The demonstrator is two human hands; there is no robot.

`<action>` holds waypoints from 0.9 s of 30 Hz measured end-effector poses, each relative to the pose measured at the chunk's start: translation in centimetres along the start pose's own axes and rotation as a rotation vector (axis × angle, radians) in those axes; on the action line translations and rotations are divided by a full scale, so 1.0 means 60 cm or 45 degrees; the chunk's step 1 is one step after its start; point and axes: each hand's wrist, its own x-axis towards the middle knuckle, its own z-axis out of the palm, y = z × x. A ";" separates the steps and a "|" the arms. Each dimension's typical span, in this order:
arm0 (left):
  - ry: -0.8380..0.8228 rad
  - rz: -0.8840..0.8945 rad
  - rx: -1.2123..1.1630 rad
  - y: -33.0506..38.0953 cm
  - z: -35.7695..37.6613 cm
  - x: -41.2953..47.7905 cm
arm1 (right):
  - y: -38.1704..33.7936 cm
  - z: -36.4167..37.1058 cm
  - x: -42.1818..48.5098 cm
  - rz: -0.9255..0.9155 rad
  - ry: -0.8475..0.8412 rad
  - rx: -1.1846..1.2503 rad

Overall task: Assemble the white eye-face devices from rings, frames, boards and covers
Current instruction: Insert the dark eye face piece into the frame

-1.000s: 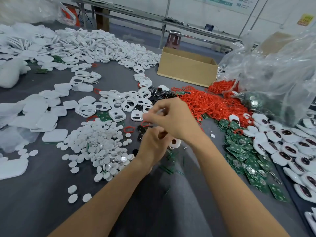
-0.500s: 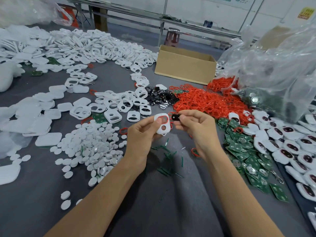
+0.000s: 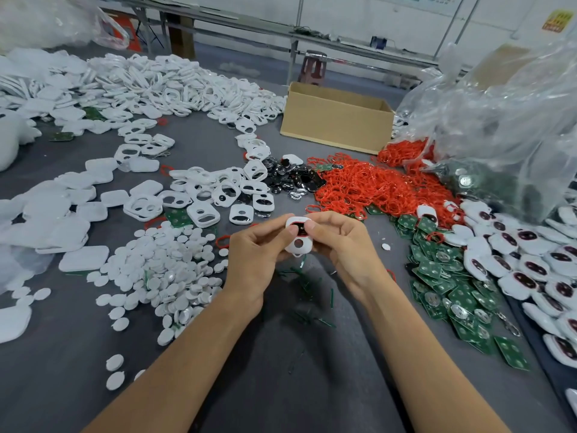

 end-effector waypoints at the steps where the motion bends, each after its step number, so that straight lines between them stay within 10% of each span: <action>1: -0.003 -0.003 -0.002 0.000 -0.001 0.000 | 0.002 -0.001 0.001 -0.005 -0.011 0.000; 17: -0.046 -0.101 -0.019 0.003 -0.001 0.006 | -0.003 0.013 0.001 -0.277 0.064 -0.468; 27: -0.050 -0.132 -0.094 0.006 0.001 0.005 | 0.002 0.005 0.000 -0.238 -0.009 -0.187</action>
